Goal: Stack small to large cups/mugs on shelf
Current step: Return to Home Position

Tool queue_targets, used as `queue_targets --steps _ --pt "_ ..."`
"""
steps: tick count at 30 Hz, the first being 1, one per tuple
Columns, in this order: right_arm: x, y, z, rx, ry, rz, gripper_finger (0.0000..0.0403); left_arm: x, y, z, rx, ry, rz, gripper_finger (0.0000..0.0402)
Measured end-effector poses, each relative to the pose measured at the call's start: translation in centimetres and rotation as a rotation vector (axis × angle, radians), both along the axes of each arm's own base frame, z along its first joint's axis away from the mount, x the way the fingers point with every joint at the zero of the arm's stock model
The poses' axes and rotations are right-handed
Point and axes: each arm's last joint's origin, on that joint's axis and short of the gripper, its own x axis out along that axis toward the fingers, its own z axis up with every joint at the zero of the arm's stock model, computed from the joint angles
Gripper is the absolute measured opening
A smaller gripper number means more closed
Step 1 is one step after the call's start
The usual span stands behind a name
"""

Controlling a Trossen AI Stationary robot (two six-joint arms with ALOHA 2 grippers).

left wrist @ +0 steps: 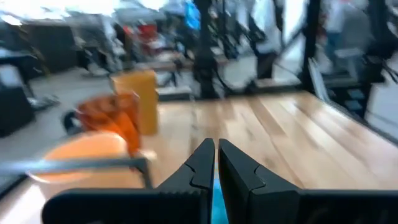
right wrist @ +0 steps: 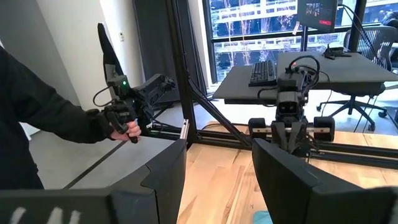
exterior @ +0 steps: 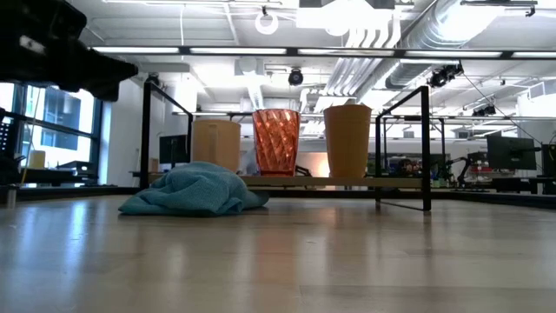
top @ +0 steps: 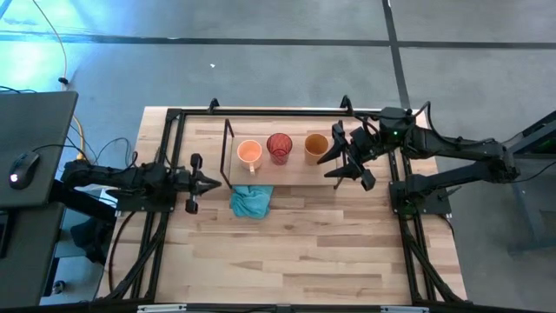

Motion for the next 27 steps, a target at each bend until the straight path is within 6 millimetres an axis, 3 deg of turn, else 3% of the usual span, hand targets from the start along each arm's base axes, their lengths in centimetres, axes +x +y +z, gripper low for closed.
queue_targets --steps 18,27 --pt "0.0 0.0 0.0 0.017 0.003 -0.005 0.0177 -1.0 0.2 2.5 0.119 -0.259 0.100 0.0012" --pt "0.0 0.0 -0.1 0.007 0.017 -0.005 0.0177 -1.0 0.3 2.3 0.129 -0.230 0.133 0.0012"
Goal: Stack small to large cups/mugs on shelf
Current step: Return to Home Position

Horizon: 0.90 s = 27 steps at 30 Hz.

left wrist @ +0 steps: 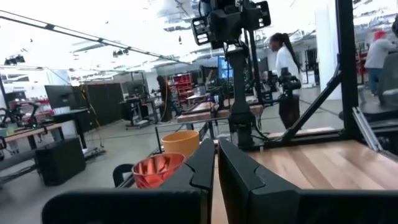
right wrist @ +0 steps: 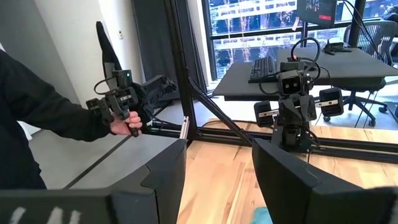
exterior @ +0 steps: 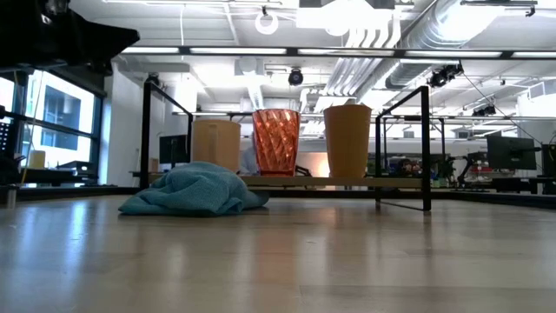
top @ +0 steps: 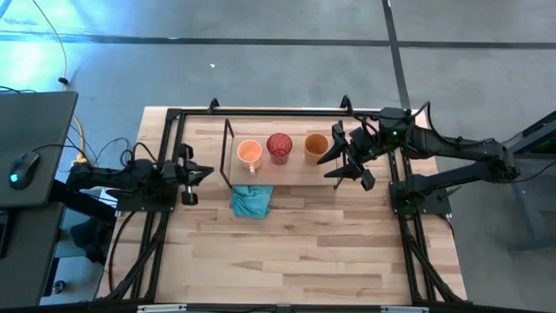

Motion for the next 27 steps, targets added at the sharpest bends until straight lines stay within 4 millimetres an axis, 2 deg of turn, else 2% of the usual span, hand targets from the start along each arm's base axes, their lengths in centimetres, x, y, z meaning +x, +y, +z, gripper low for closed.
queue_targets --steps 16,27 --pt "0.0 0.0 0.0 -0.005 -0.002 0.000 0.0177 0.2 -0.1 -1.6 0.001 0.168 -0.036 0.0012" --pt "0.0 0.0 0.0 0.010 0.005 0.000 0.0177 0.3 -0.2 -1.7 0.004 0.177 -0.077 0.0012"
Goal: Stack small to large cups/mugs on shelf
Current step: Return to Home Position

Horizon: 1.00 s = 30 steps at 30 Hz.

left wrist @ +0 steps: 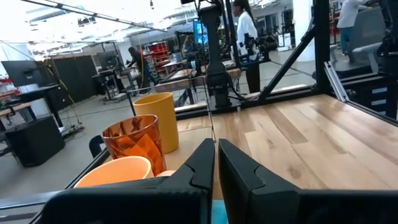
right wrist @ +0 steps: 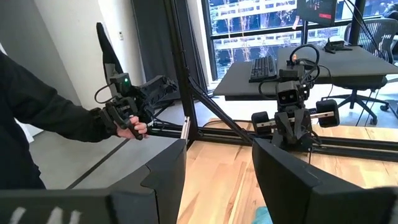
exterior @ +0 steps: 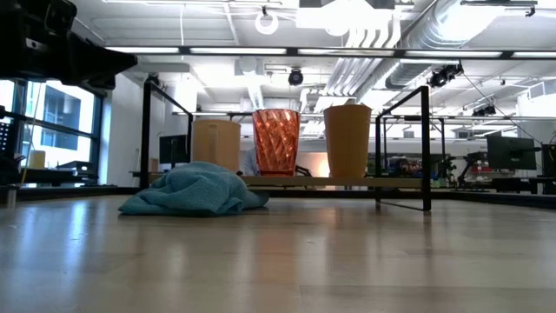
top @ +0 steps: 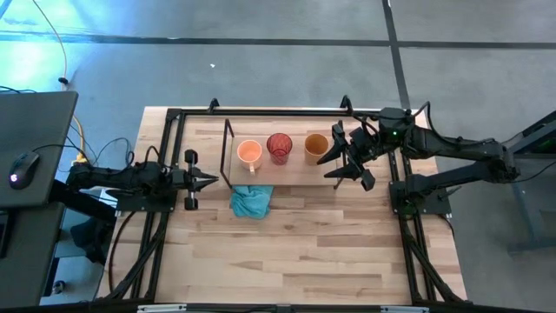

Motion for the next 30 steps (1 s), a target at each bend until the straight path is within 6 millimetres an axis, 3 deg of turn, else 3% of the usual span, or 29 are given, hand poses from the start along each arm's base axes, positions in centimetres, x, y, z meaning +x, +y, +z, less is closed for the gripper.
queue_targets --steps 14,21,30 --pt "0.1 0.0 0.2 -0.132 -0.158 0.010 0.0177 0.0 0.0 0.0 -0.001 0.000 -0.001 0.0012" --pt "0.5 -0.2 -3.5 -0.039 -0.320 -0.036 0.0177 0.0 0.0 0.0 -0.022 -0.004 -0.002 0.0012" --pt "-1.7 -0.2 -7.8 0.041 -0.623 -0.166 0.0177 0.0 0.0 0.0 -0.036 -0.006 -0.003 0.0012"
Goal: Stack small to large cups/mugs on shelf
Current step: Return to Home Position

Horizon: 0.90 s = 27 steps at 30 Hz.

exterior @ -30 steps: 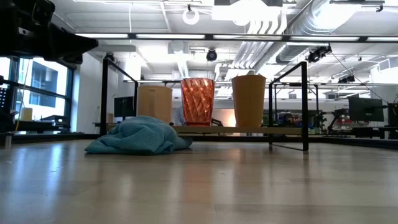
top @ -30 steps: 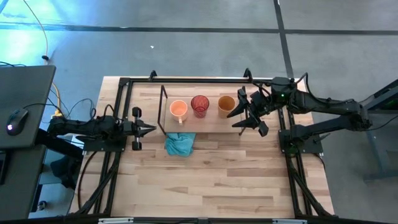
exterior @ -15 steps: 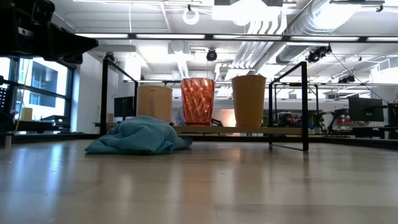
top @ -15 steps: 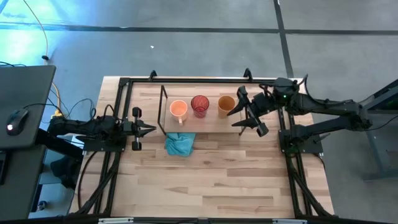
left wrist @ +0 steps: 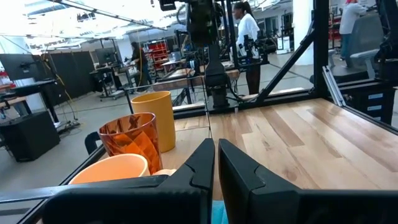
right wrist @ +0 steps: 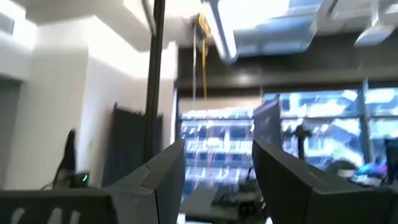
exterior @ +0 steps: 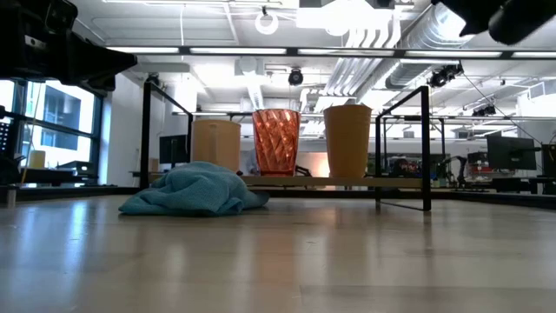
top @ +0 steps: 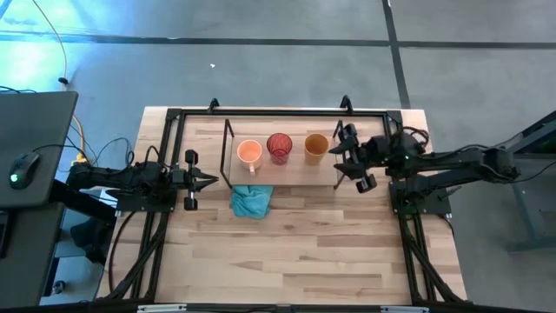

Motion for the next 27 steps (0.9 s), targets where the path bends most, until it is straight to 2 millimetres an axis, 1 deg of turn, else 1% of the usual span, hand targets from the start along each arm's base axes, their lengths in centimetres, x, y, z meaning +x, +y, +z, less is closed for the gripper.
queue_targets --steps 4,6,12,19,27 --pt "-1.0 0.5 -0.9 -0.002 -0.102 -0.028 0.0177 0.0 0.0 0.0 0.000 0.000 0.000 0.0012" --pt "-1.2 0.8 -1.3 -0.015 -0.119 -0.052 0.0177 0.0 0.0 0.0 0.000 0.000 0.000 0.0012" --pt "-1.3 1.5 -2.6 -0.027 -0.093 -0.107 0.0177 0.0 0.0 0.0 0.000 0.000 0.000 0.0012" --pt "-1.4 2.2 -3.9 -0.029 -0.050 -0.103 0.0177 0.0 0.0 0.0 -0.001 0.000 0.000 0.0012" --pt "-2.5 2.7 -6.3 -0.006 -0.015 -0.110 0.0177 0.0 0.0 0.0 -0.001 0.000 0.000 0.0012"
